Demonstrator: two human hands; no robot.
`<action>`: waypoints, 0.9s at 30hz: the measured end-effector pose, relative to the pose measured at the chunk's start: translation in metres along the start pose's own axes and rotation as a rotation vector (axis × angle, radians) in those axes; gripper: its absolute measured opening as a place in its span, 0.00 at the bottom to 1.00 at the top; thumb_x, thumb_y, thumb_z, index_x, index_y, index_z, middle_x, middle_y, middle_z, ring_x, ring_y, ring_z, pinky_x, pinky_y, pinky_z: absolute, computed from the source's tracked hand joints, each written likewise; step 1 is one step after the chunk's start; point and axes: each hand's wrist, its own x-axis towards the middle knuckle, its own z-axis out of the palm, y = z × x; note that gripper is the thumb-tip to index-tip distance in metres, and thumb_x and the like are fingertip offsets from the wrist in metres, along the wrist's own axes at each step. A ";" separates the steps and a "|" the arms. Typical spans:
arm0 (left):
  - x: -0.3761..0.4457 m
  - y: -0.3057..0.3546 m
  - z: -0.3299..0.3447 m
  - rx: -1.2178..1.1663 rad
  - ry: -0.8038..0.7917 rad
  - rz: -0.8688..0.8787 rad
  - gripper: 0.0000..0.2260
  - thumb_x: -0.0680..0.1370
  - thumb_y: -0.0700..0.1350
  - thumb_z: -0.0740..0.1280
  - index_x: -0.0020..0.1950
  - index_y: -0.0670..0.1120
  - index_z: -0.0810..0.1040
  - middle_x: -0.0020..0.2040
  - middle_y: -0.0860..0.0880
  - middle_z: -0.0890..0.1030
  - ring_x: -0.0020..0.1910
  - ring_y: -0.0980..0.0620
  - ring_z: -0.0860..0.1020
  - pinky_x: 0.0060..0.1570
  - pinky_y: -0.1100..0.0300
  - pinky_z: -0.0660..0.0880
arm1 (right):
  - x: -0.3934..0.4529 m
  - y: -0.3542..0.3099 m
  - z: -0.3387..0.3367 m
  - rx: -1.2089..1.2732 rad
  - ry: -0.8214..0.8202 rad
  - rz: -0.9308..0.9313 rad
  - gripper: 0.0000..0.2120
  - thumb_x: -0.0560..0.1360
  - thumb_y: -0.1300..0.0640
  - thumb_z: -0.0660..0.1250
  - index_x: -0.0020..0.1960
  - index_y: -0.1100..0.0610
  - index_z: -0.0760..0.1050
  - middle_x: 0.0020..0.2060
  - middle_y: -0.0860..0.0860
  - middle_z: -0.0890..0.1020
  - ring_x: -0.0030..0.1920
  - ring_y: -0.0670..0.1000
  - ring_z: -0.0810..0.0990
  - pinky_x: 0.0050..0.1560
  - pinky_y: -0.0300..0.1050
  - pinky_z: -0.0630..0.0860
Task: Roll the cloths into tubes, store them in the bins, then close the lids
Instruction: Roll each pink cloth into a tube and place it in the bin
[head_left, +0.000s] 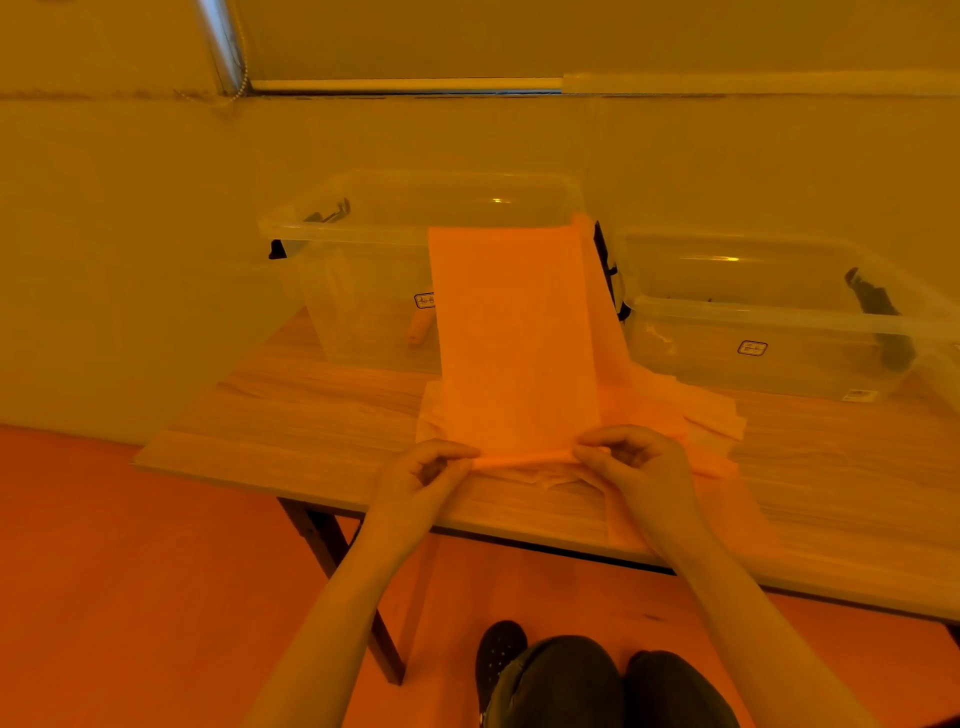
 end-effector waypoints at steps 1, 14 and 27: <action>0.000 0.000 -0.001 0.001 0.003 -0.004 0.07 0.77 0.42 0.68 0.49 0.54 0.83 0.47 0.55 0.82 0.50 0.58 0.79 0.49 0.63 0.75 | 0.000 0.000 0.001 -0.003 -0.008 -0.002 0.05 0.69 0.67 0.74 0.43 0.60 0.83 0.38 0.50 0.85 0.40 0.45 0.82 0.41 0.36 0.79; -0.001 0.003 -0.005 -0.046 0.024 -0.070 0.05 0.71 0.46 0.73 0.45 0.53 0.84 0.47 0.50 0.84 0.50 0.51 0.80 0.50 0.57 0.78 | -0.002 -0.002 0.002 0.024 -0.035 0.027 0.04 0.69 0.66 0.74 0.43 0.59 0.83 0.37 0.49 0.85 0.39 0.45 0.83 0.39 0.34 0.78; -0.001 0.004 -0.001 -0.034 0.075 -0.007 0.03 0.74 0.40 0.71 0.45 0.48 0.81 0.44 0.45 0.82 0.43 0.49 0.81 0.42 0.60 0.77 | -0.002 -0.004 0.002 0.009 -0.025 0.022 0.04 0.69 0.66 0.74 0.43 0.63 0.82 0.37 0.51 0.85 0.38 0.46 0.83 0.39 0.35 0.78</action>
